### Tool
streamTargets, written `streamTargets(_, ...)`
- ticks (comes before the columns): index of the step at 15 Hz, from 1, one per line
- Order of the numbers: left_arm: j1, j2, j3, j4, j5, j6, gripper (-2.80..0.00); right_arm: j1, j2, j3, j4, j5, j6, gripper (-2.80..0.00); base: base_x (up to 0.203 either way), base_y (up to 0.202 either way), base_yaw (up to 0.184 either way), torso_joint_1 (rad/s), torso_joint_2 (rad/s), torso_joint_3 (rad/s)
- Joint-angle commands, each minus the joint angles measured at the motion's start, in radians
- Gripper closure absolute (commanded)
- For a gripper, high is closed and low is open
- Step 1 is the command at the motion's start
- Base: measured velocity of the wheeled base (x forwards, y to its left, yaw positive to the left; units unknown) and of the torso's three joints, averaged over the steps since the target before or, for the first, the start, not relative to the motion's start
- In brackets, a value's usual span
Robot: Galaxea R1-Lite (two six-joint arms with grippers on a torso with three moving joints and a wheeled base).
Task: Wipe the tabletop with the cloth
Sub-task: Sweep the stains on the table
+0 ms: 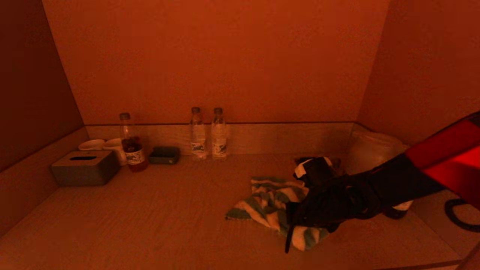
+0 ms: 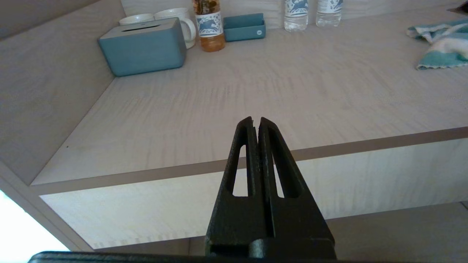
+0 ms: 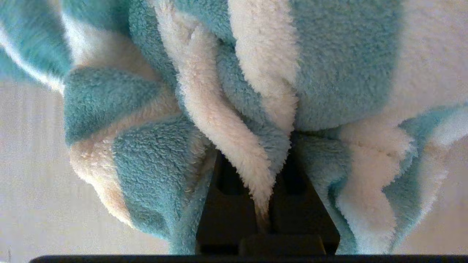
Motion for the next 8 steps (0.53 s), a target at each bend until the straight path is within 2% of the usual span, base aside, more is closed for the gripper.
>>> streamTargets(1, 0.0, 0.0, 0.0, 0.0, -0.001, 0.001, 0.0, 0.007, -0.057, 0.035, -0.029, -0.003, 0.002, 0.0, 0.0, 0.0, 0.0, 0.0, 0.0, 0.0)
streamTargets(4, 0.0, 0.0, 0.0, 0.0, -0.001, 0.001, 0.0, -0.002, -0.029, -0.002, -0.037, -0.008, 0.001, 0.0, 0.0, 0.0, 0.0, 0.0, 0.0, 0.0)
streamTargets(8, 0.0, 0.0, 0.0, 0.0, -0.001, 0.001, 0.0, -0.066, 0.016, -0.063, -0.036, -0.011, 0.002, 0.0, 0.0, 0.0, 0.0, 0.0, 0.0, 0.0)
